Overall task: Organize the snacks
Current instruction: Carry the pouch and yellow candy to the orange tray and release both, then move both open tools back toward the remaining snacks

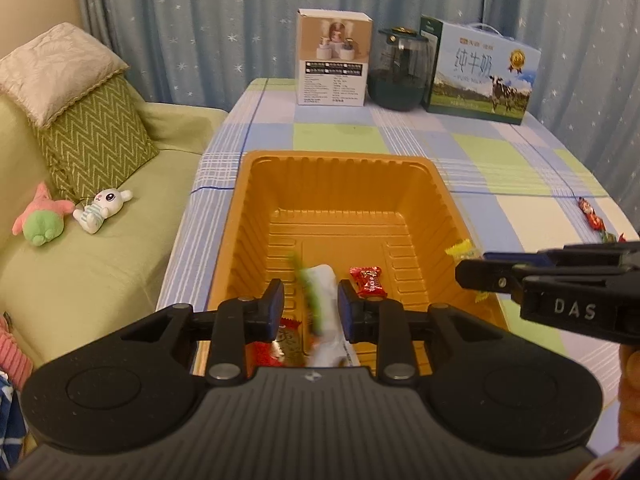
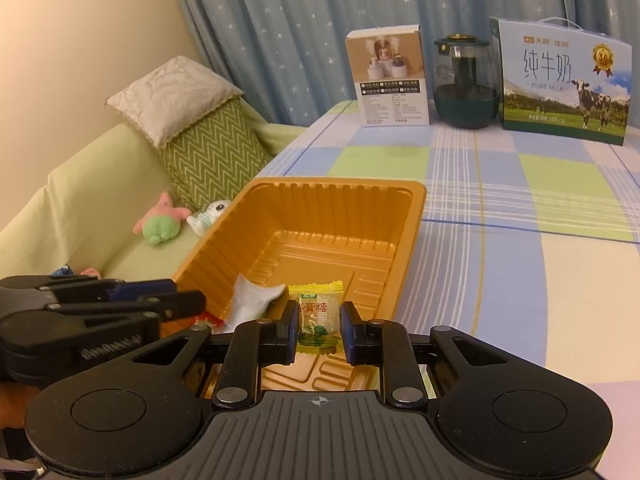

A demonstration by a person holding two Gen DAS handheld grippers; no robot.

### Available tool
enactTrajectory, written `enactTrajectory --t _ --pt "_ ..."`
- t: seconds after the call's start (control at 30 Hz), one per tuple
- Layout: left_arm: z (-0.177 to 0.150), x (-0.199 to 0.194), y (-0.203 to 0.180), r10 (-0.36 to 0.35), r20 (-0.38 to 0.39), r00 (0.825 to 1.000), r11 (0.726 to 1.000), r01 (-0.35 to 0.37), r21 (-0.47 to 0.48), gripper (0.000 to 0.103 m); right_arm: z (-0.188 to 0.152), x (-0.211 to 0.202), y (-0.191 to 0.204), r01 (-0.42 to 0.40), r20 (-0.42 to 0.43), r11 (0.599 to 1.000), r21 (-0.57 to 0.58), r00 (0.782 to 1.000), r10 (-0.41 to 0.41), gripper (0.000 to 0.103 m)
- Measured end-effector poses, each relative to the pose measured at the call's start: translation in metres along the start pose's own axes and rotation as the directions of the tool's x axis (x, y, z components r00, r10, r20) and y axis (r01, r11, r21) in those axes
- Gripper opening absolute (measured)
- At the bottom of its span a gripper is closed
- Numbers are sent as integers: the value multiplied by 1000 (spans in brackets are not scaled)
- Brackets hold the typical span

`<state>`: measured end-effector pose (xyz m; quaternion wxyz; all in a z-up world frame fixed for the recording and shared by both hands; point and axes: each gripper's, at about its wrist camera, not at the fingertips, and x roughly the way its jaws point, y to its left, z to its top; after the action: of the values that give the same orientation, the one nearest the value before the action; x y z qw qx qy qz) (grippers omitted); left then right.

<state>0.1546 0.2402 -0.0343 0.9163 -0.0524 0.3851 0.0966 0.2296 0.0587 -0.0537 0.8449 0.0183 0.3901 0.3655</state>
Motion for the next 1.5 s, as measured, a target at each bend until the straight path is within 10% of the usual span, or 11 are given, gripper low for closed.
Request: enactTrajectory --t 0.3,0.43,0.93,1.5 --pt "-5 -16 11 9 17 1000 999 -8 -45 26 4 7 6 -46 -8 999 27 999 46 24" --pt "-8 -26 14 12 27 1000 998 -11 -59 27 4 1 2 -39 23 998 53 999 38 59" --pt "-12 -79 -31 -42 68 997 996 47 -77 42 -25 -103 -28 134 77 987 87 987 -141 60" --pt "-17 -111 -160 -210 92 973 978 209 15 69 -67 -235 -101 319 134 921 222 926 -353 64"
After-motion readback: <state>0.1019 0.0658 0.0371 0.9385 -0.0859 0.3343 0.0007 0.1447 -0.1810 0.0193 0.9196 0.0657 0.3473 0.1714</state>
